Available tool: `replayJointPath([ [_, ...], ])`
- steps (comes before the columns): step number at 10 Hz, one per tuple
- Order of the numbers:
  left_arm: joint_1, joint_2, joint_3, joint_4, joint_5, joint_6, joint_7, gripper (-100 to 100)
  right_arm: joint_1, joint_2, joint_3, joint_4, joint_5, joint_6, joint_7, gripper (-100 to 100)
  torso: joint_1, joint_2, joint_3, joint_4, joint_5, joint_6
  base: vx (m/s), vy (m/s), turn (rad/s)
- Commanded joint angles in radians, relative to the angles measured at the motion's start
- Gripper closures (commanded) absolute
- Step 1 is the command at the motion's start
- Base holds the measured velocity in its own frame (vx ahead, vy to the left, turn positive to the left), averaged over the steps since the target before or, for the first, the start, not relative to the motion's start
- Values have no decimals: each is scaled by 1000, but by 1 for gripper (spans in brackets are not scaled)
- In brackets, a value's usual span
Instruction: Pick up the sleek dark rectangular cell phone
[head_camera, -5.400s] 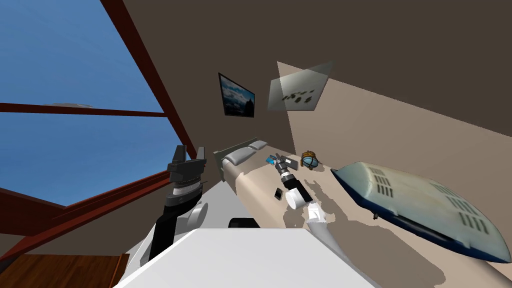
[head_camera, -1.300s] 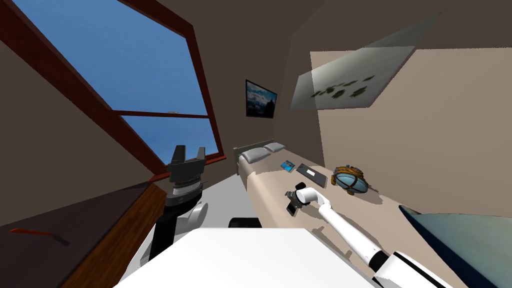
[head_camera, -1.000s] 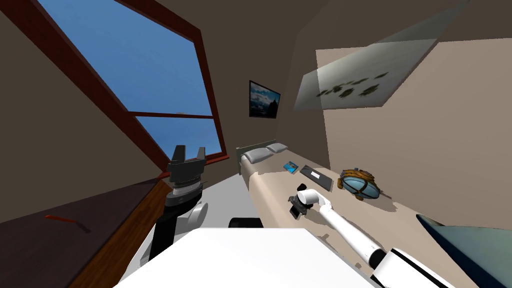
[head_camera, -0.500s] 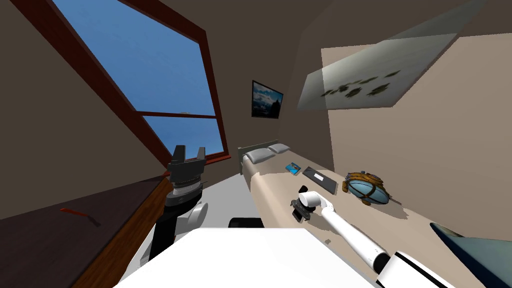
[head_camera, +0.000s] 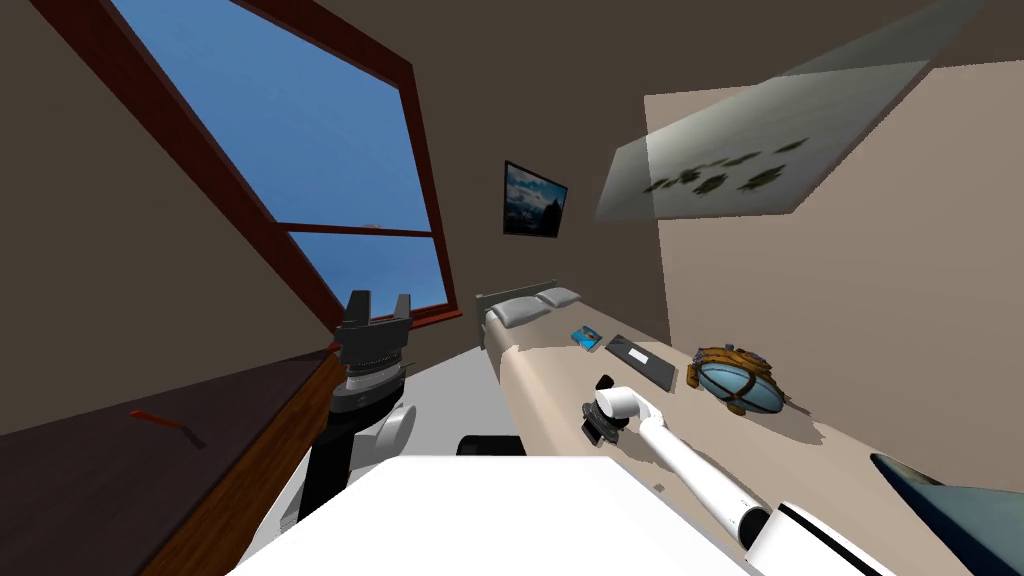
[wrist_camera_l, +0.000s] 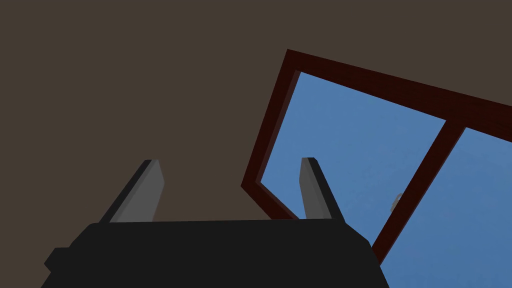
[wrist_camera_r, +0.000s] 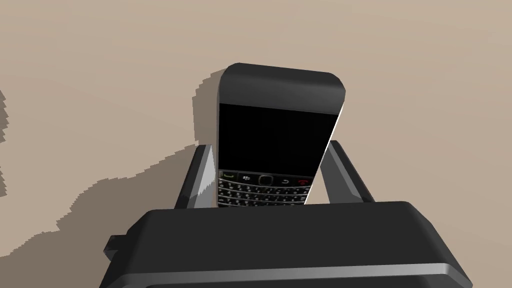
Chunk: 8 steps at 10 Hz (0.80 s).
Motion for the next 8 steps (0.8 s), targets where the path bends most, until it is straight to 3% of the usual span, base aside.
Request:
replayJointPath([
  [1, 0, 0, 0, 0, 0, 0, 0, 0, 0, 0, 0, 0, 0, 0, 0, 100, 0, 0, 0, 0, 0, 0, 0, 0, 0],
  [3, 0, 0, 0, 0, 0, 0, 0, 0, 0, 0, 0, 0, 0, 0, 1, 100, 0, 0, 0, 0, 0, 0, 0, 0, 0],
  [4, 0, 0, 0, 0, 0, 0, 0, 0, 0, 0, 1, 0, 0, 0, 1, 0, 0, 0, 0, 0, 0, 0, 0, 0, 0],
  [5, 0, 0, 0, 0, 0, 0, 0, 0, -3, -22, -5, -32, -16, 24, 1, 100, 0, 0, 0, 0, 0, 0, 2, 26, -67],
  [6, 0, 0, 0, 0, 0, 0, 0, 0, -7, -39, -8, -51, -29, 42, 3, 100, 2, 0, 0, 0, 1, 1, -2, 48, -74],
  [7, 0, 0, 0, 0, 0, 0, 0, 0, -4, -32, -8, -37, -25, 28, 6, 100, 3, 0, 0, 0, 1, 1, -1, 22, -15],
  [8, 0, 0, 0, 0, 0, 0, 0, 0, -5, -34, -9, -39, -26, 31, 7, 0, 2, 0, 0, 0, 1, 1, 0, 0, 0],
])
